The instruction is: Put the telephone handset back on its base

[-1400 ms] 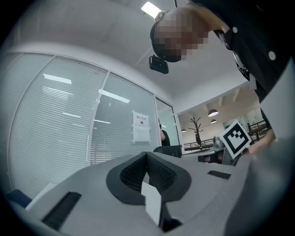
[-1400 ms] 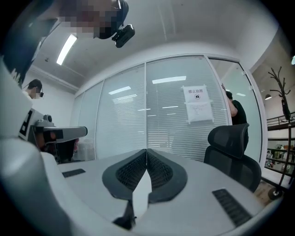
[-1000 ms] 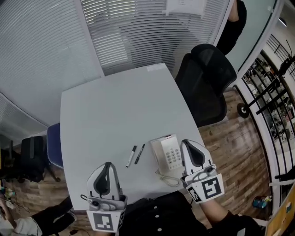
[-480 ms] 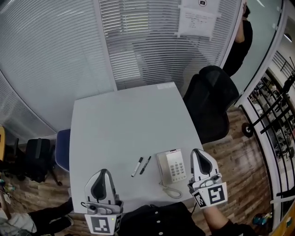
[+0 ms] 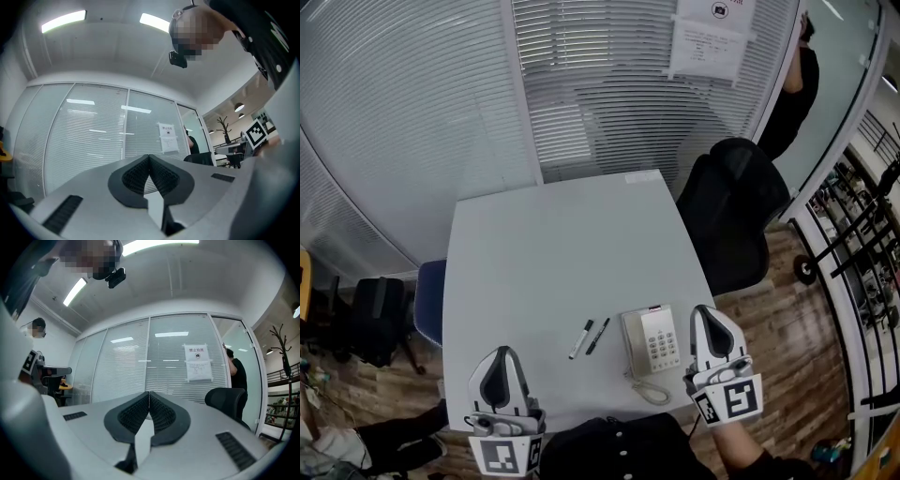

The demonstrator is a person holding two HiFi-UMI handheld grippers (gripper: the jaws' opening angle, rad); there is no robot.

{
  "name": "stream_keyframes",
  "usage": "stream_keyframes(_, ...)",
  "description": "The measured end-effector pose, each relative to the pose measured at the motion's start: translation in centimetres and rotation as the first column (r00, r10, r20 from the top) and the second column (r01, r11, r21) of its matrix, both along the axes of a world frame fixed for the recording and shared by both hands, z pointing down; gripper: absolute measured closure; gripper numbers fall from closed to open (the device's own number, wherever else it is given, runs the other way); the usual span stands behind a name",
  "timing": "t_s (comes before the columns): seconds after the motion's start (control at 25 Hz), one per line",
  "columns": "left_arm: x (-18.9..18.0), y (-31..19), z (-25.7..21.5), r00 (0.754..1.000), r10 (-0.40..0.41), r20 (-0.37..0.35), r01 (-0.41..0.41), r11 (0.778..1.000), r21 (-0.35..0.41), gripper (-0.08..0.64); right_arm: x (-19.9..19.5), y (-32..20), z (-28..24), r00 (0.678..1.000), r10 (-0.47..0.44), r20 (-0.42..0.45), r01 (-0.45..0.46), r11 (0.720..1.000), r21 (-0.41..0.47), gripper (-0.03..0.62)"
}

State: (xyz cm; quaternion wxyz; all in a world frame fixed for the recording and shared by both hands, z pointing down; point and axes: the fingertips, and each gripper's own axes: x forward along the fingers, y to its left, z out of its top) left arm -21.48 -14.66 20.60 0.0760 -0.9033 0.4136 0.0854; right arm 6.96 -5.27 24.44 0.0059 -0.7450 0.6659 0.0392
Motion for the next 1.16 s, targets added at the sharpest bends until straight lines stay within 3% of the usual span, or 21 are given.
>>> stream_keyframes(0.16,0.5,0.2,-1.0,0.999,0.027,-0.017,-0.026,0.999,0.032,0.546,-0.2,0.0,0.1,1.0,0.0,-0.012,-0.001,1.0,-0.011,0.565)
stream_keyframes(0.64,0.4,0.0,-0.3,1.0,0.011,0.013,-0.011,1.0,0.009,0.546,-0.5,-0.5,0.3,1.0,-0.01,-0.019,0.009,1.0,-0.024,0.565)
stream_keyframes(0.88,0.9,-0.1,-1.4,0.999,0.026,-0.02,-0.026,0.999,0.027,0.545,-0.6,-0.9,0.3,1.0,-0.015,-0.02,0.015,1.0,-0.026,0.565)
stream_keyframes(1.16,0.4,-0.3,-1.0,1.0,0.014,-0.003,-0.014,1.0,0.018,0.546,-0.8,-1.1,0.1,0.999,-0.016,-0.028,0.015,1.0,-0.024,0.565)
